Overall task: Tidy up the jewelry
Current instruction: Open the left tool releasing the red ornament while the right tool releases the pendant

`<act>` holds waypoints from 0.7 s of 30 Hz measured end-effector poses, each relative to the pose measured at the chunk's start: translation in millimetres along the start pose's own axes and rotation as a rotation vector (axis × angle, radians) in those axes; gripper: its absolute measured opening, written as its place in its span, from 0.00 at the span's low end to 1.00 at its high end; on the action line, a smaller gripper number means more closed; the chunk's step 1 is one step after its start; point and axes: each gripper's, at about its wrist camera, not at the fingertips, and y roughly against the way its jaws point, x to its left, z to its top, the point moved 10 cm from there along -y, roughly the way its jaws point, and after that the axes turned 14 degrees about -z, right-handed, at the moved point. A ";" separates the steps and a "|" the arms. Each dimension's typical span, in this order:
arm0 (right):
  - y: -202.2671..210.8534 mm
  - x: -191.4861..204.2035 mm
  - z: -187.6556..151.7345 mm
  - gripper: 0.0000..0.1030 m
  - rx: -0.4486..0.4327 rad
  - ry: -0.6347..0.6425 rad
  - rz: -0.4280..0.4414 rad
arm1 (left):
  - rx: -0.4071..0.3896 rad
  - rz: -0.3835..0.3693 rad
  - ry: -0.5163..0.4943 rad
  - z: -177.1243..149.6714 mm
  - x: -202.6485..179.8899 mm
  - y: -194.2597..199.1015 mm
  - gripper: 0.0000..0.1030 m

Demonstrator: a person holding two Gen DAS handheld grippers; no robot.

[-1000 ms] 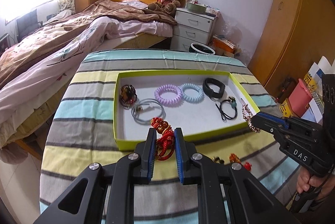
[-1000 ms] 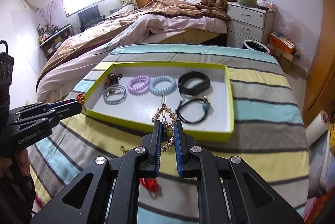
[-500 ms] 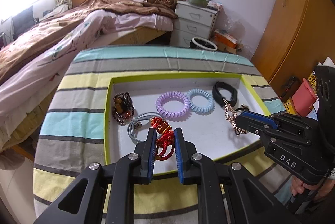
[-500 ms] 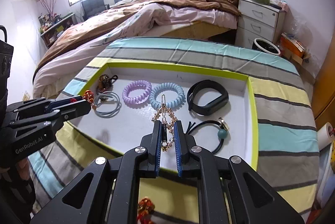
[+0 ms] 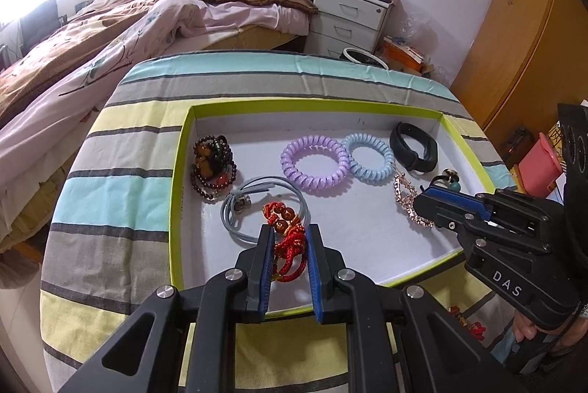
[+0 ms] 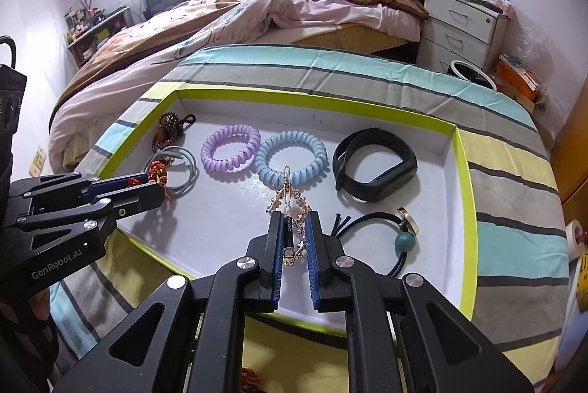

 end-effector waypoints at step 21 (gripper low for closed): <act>-5.8 1.3 -0.5 0.12 0.012 0.003 0.004 | 0.000 0.001 0.018 -3.5 2.7 -3.3 0.33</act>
